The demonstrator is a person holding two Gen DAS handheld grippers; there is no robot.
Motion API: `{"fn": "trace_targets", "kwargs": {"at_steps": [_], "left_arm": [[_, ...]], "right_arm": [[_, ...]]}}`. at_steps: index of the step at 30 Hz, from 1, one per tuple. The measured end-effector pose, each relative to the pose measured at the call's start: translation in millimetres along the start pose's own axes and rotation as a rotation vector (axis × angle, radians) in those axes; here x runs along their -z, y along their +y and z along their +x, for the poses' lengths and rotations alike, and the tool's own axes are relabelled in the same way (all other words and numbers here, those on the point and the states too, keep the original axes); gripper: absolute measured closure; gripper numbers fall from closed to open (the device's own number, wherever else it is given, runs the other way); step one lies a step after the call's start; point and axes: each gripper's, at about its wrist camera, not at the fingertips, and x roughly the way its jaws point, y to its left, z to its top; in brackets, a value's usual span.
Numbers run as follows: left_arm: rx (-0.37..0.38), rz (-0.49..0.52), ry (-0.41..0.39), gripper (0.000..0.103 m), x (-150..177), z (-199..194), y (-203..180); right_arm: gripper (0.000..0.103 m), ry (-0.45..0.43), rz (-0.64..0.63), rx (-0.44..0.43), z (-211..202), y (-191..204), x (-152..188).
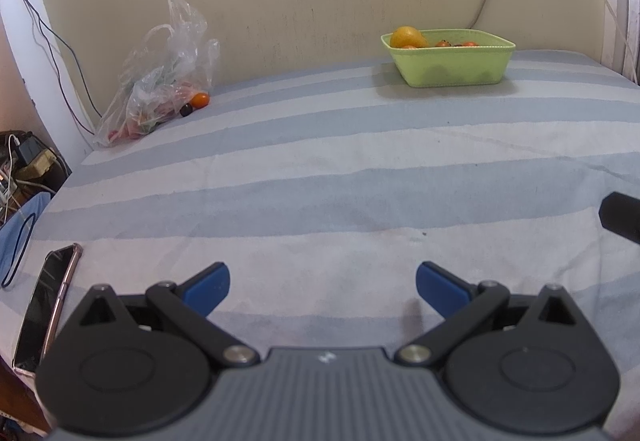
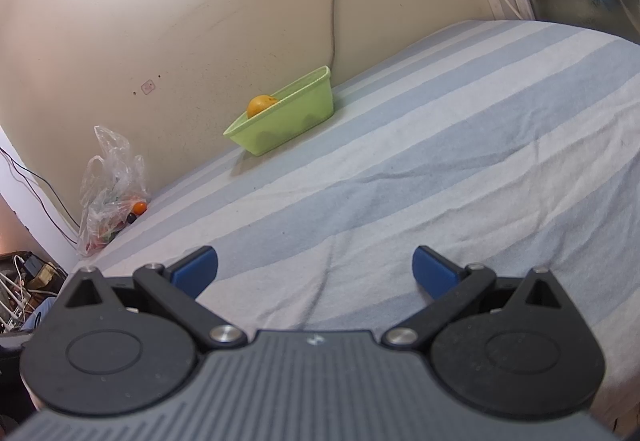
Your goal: Organize fruits
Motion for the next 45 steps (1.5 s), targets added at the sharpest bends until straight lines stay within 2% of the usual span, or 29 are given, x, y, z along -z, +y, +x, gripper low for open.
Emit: {"fn": "trace_targets", "kwargs": {"at_steps": [45], "left_arm": [[-0.038, -0.016, -0.002, 0.000, 1.2, 0.9, 6.5]], "right_arm": [[0.000, 0.000, -0.001, 0.001, -1.0, 0.3, 0.1]]}}
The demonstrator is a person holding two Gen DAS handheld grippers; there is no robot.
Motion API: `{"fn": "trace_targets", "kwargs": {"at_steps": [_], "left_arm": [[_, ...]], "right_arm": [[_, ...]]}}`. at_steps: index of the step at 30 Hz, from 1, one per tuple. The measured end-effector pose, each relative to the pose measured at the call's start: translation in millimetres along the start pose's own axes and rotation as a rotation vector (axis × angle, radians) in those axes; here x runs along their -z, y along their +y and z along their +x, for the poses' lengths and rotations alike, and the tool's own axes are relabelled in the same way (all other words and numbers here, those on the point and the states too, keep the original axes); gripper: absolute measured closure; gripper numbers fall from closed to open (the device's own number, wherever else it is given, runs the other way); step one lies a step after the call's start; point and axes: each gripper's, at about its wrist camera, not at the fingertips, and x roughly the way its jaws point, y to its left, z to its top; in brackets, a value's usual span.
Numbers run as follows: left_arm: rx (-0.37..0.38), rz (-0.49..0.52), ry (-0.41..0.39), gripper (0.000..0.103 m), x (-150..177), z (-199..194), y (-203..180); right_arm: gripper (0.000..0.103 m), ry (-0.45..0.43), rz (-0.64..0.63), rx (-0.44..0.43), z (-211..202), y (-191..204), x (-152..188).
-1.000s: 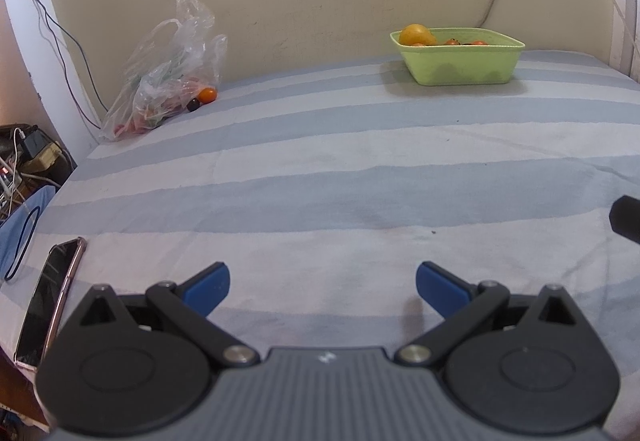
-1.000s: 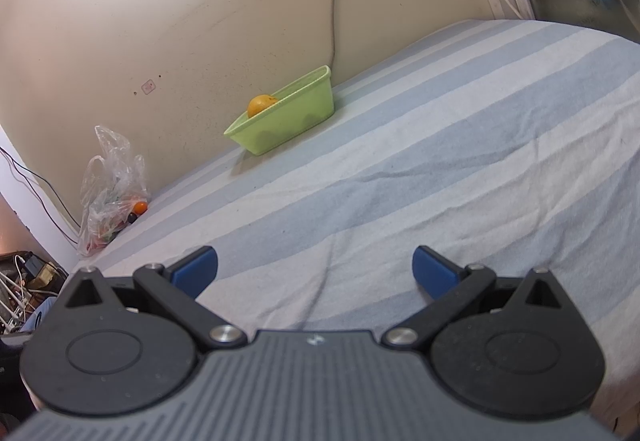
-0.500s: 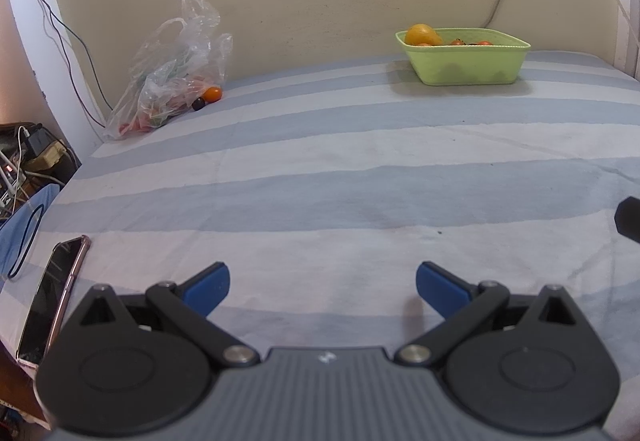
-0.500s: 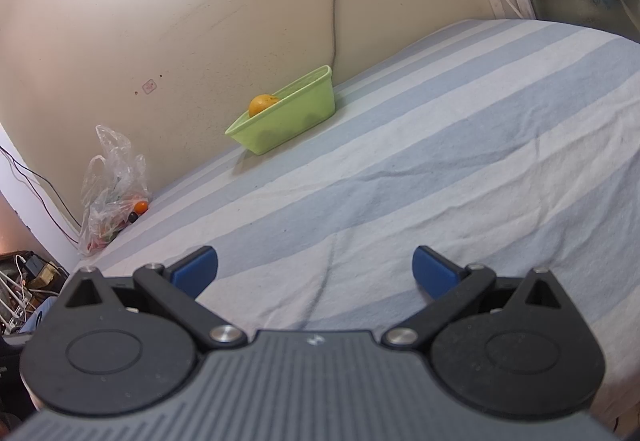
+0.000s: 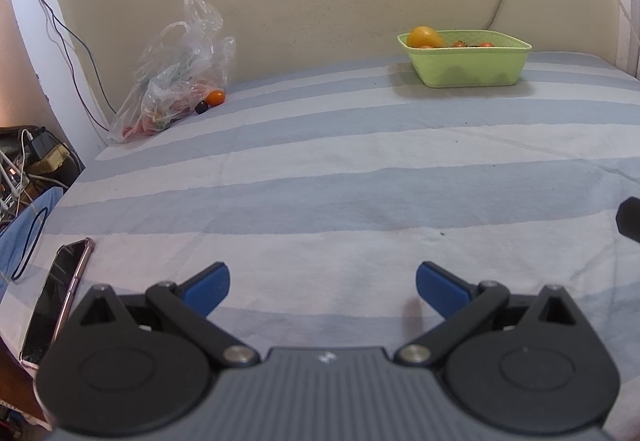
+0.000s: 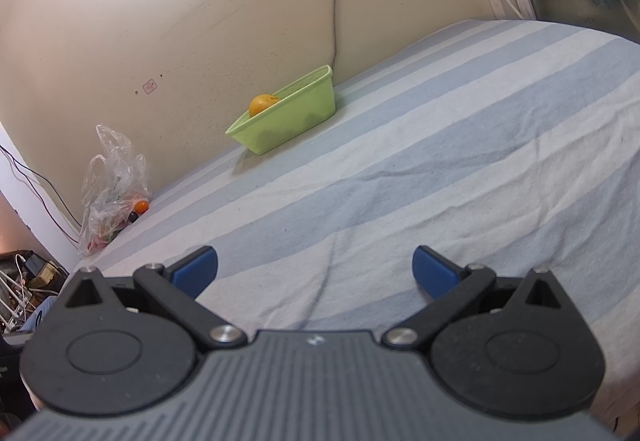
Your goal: Organize fruits
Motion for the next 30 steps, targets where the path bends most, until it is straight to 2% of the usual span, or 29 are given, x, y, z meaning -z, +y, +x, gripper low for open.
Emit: {"fn": "trace_targets", "kwargs": {"at_steps": [30], "left_arm": [[-0.006, 0.008, -0.012, 0.000, -0.3, -1.9, -2.3]], "right_arm": [[0.000, -0.012, -0.018, 0.009, -1.2, 3.3, 1.8]]}}
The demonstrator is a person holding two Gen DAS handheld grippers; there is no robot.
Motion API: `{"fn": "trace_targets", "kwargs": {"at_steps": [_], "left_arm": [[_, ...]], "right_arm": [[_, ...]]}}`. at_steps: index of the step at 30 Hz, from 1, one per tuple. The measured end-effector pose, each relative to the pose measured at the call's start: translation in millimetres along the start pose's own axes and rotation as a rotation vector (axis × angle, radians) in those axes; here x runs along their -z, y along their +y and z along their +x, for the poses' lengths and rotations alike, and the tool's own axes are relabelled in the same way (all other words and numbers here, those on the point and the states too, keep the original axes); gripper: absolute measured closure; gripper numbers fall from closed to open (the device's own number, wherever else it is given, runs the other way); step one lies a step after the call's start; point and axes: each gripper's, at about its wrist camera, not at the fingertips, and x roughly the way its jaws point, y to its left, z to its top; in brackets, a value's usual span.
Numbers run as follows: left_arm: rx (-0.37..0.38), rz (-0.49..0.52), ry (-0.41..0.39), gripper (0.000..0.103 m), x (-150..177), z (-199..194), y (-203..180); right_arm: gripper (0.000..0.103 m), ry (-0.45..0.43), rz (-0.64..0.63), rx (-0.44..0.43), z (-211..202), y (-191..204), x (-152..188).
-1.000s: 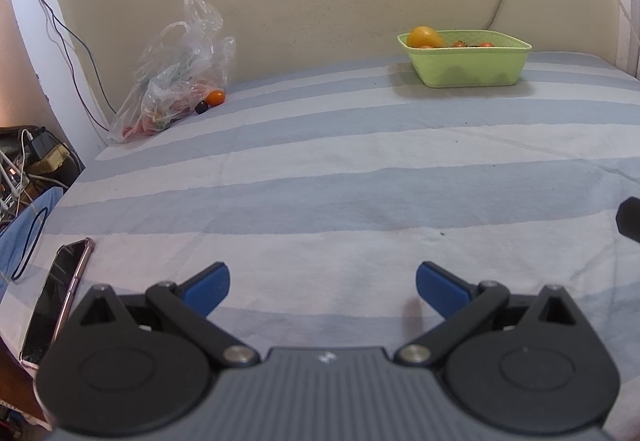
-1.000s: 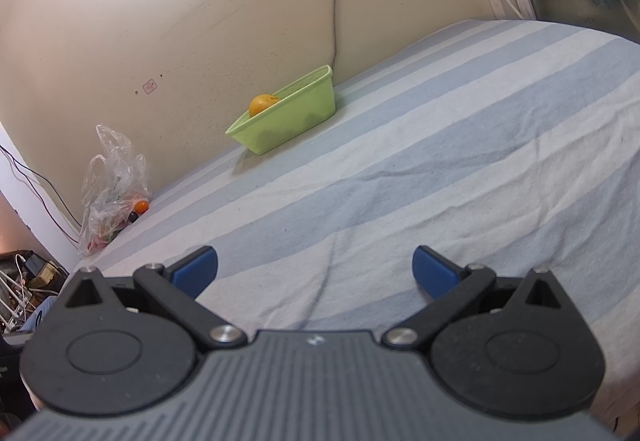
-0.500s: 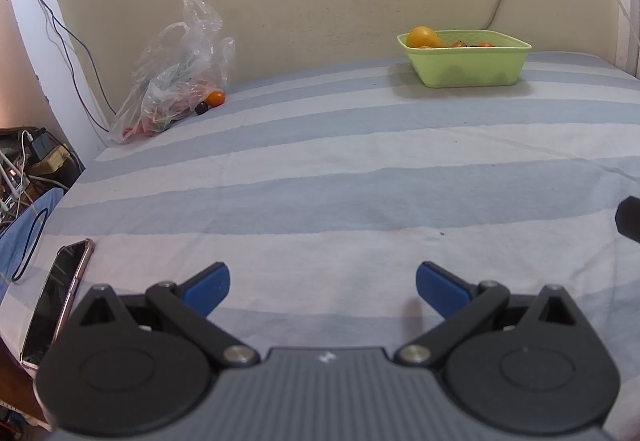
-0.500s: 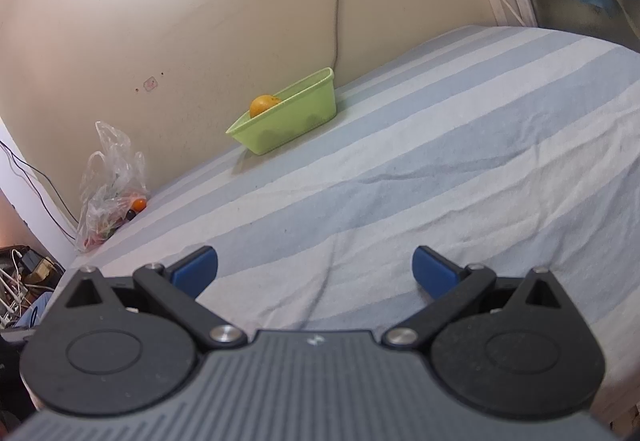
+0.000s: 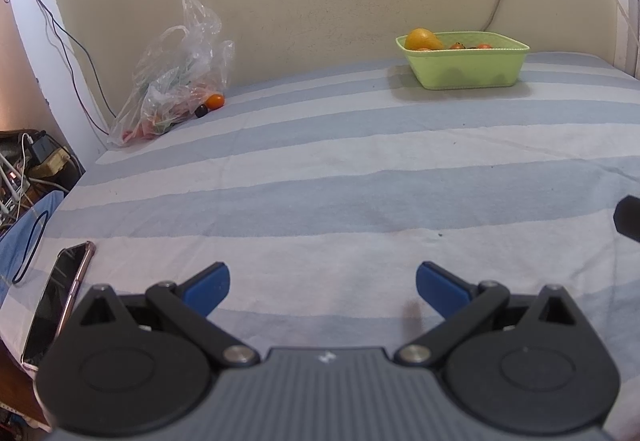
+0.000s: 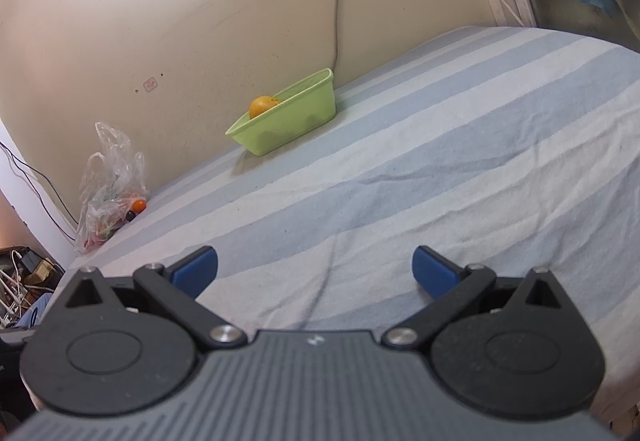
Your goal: Organize fruits
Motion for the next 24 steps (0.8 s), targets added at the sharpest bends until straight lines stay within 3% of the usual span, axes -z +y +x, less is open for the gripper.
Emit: {"fn": "trace_targets", "kwargs": {"at_steps": [24], "left_arm": [[-0.015, 0.027, -0.037, 0.000, -1.3, -7.0, -3.1]], "right_arm": [[0.000, -0.008, -0.008, 0.004, -2.2, 2.1, 1.0]]}}
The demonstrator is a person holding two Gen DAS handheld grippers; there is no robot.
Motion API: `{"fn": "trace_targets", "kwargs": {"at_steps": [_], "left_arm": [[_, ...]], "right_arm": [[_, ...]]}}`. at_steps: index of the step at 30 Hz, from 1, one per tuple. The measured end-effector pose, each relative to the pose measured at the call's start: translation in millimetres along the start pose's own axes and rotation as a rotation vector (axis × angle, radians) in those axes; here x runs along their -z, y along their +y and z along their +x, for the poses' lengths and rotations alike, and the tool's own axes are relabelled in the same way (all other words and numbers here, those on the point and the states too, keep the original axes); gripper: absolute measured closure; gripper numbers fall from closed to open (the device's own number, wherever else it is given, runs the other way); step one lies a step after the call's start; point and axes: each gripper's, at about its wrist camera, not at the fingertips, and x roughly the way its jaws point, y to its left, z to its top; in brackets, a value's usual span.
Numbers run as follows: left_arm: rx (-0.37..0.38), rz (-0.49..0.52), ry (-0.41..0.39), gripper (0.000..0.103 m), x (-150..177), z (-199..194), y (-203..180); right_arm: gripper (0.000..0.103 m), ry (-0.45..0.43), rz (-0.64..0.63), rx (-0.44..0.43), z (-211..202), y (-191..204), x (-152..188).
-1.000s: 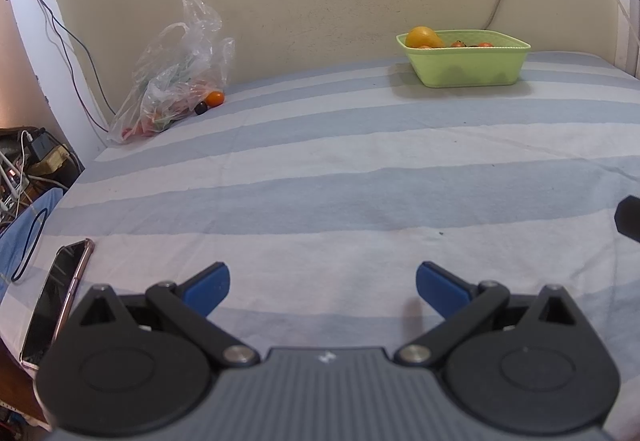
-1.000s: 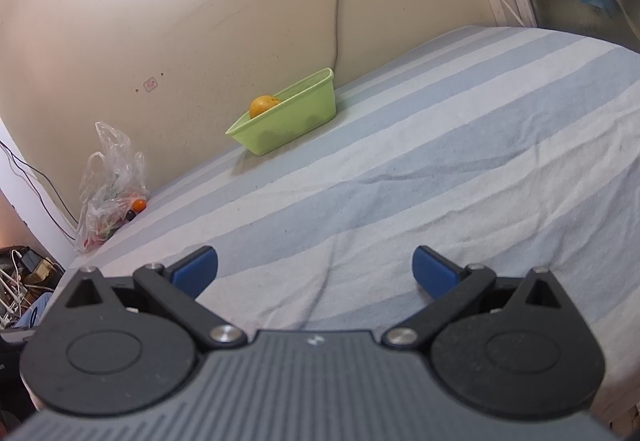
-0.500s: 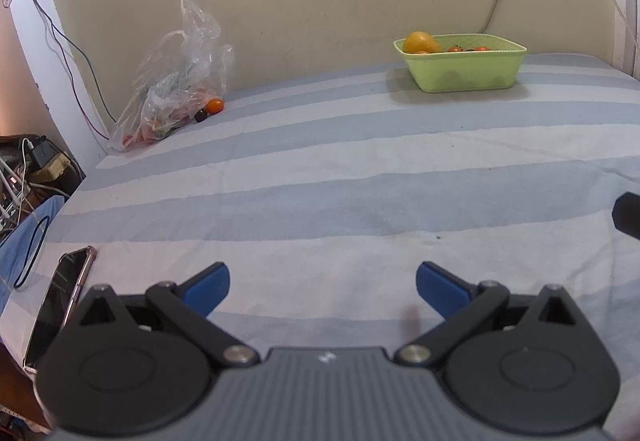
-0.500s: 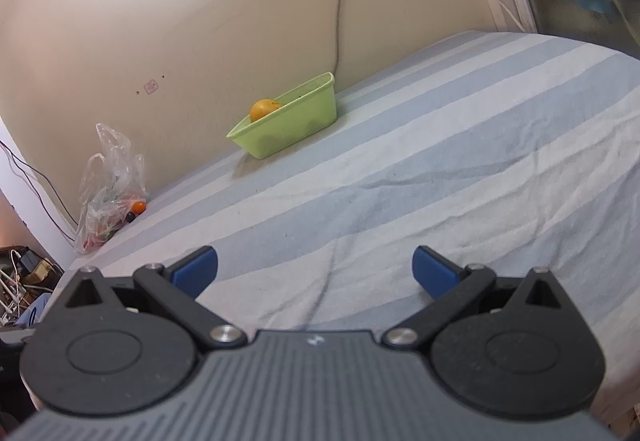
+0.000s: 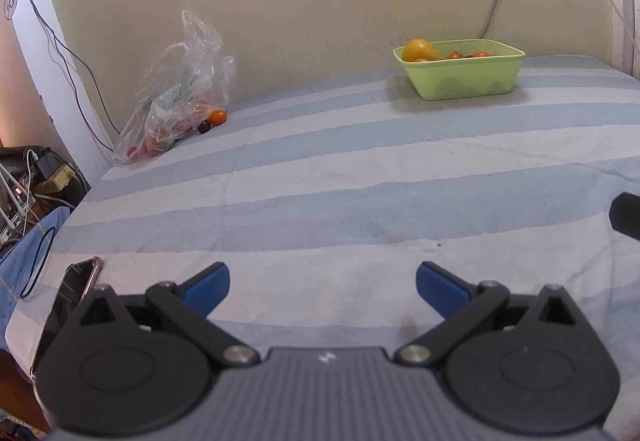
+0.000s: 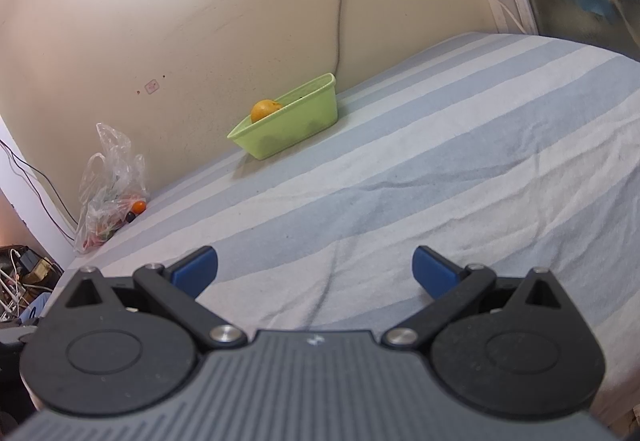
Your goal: Organize fruits
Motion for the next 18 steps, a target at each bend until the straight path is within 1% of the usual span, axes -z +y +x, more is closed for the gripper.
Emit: {"fn": "trace_targets", "kwargs": {"at_steps": [18], "left_arm": [[0.032, 0.019, 0.018, 0.000, 2.9, 1.2, -2.7]], "right_arm": [[0.000, -0.004, 0.001, 0.002, -0.9, 0.6, 0.6]]}}
